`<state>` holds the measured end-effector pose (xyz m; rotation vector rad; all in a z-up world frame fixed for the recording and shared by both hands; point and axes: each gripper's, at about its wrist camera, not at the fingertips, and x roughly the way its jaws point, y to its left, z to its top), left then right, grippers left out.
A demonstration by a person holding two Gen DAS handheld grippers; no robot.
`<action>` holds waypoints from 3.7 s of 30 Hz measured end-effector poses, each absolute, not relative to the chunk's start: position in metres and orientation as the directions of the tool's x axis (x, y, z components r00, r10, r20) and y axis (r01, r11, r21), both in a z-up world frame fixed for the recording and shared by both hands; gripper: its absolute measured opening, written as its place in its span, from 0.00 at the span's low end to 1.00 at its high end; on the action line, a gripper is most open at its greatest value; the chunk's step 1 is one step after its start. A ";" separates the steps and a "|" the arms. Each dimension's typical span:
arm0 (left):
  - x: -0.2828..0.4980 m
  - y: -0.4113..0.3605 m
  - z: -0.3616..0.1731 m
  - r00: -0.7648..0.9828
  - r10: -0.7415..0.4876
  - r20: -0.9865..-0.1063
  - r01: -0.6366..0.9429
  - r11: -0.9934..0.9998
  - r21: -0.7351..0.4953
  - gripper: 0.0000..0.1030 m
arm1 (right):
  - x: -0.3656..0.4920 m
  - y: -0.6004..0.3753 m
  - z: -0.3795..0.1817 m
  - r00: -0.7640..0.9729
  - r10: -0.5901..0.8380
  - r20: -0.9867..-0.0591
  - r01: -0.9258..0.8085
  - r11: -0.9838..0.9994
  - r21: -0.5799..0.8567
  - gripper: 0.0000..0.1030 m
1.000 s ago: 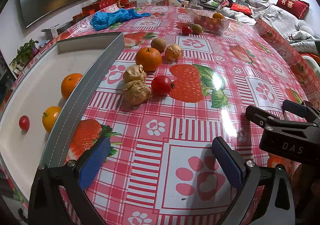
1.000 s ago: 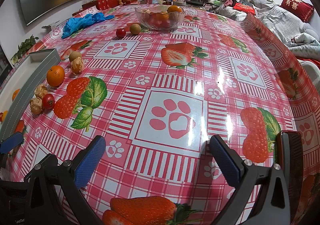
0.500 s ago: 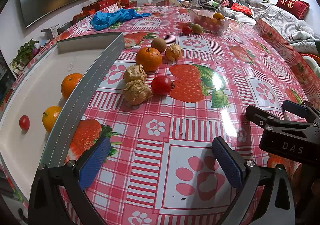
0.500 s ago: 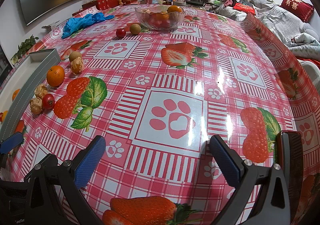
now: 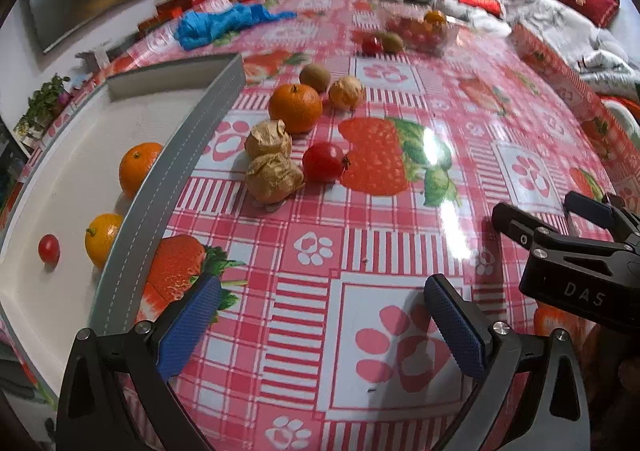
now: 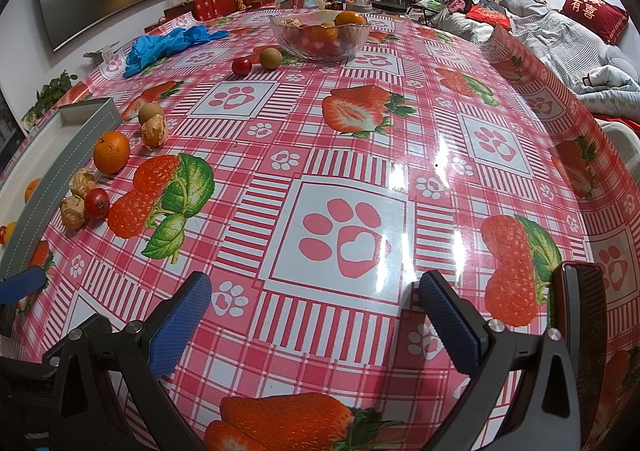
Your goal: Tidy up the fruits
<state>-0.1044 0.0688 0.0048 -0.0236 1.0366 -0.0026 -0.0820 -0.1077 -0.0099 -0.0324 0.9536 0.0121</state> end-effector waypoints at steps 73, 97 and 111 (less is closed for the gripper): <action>-0.118 0.216 0.089 0.622 0.004 -0.783 -0.093 0.993 -0.069 0.29 | -0.013 0.051 -0.001 0.403 0.202 -0.893 -0.468 0.884 -0.012 0.60; -0.119 0.255 0.072 0.626 0.015 -0.780 -0.178 0.976 -0.124 0.29 | -0.025 0.100 0.081 0.376 0.393 -0.839 -0.568 0.813 0.126 0.24; -0.115 0.264 0.053 0.603 0.095 -0.792 -0.231 0.971 -0.060 0.29 | -0.021 0.155 0.085 0.332 0.435 -0.837 -0.621 0.769 0.153 0.24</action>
